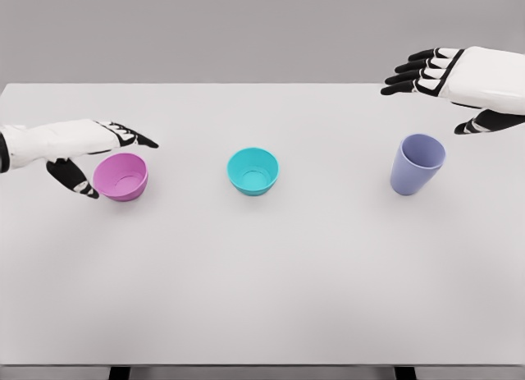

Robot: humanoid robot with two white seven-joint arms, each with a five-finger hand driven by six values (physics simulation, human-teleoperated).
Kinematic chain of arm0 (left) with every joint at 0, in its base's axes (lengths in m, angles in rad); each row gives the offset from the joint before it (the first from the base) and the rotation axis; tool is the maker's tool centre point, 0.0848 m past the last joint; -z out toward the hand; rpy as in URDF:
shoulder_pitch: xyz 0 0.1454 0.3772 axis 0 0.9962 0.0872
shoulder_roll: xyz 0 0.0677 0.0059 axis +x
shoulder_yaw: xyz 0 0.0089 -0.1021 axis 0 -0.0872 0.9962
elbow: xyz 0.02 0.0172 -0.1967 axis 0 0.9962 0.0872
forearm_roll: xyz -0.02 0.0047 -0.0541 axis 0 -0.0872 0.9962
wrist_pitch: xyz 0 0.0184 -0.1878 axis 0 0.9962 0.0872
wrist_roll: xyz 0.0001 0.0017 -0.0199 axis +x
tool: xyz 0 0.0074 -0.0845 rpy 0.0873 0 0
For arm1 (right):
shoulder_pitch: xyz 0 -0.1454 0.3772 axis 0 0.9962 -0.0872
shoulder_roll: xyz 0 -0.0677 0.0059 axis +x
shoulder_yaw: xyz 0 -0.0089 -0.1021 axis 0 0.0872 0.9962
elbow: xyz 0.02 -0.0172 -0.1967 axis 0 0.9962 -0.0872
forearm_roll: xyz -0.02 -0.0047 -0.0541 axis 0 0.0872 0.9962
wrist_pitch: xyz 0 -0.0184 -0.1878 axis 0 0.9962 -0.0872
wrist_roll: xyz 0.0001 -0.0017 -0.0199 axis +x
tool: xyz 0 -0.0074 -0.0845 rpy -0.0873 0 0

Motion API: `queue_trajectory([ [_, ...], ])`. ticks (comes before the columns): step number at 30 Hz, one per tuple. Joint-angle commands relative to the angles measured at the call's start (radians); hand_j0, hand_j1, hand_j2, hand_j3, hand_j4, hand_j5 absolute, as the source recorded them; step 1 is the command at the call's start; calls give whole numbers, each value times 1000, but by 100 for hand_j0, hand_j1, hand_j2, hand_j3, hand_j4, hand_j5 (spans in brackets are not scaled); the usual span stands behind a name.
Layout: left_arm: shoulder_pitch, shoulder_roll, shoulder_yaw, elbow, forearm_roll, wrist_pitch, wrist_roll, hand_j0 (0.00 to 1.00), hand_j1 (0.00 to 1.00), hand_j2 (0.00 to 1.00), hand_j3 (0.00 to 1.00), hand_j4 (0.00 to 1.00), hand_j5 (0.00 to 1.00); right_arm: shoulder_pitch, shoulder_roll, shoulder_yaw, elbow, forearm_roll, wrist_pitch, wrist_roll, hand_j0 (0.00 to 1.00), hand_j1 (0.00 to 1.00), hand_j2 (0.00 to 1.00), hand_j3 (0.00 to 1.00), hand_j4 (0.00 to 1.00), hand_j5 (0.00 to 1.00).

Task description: Stacking bowl and cup with both arms

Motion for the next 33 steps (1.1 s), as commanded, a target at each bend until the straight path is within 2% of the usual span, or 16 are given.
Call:
queue_trajectory([
  [1,0,6,-20,3,22,35,0,100,100,100,100,100,100,0,-1,0,1,-5,3,-1,100,100,100,100,100,100],
  [11,-5,-21,-34,46,-8,38,0,99,99,99,99,99,99,-3,-3,0,6,-5,3,-1,100,100,100,100,100,100],
  [15,-6,-66,-34,89,-42,36,0,99,99,99,99,99,99,-3,-3,0,6,-5,3,-1,100,100,100,100,100,100],
  [21,-5,-81,-40,99,-51,36,0,99,99,99,99,99,99,-3,-3,0,6,-5,3,-1,100,100,100,100,100,100],
  [33,-12,-122,-62,182,-77,36,0,100,100,100,100,100,100,0,-3,0,6,-5,3,-1,100,100,100,100,100,100],
])
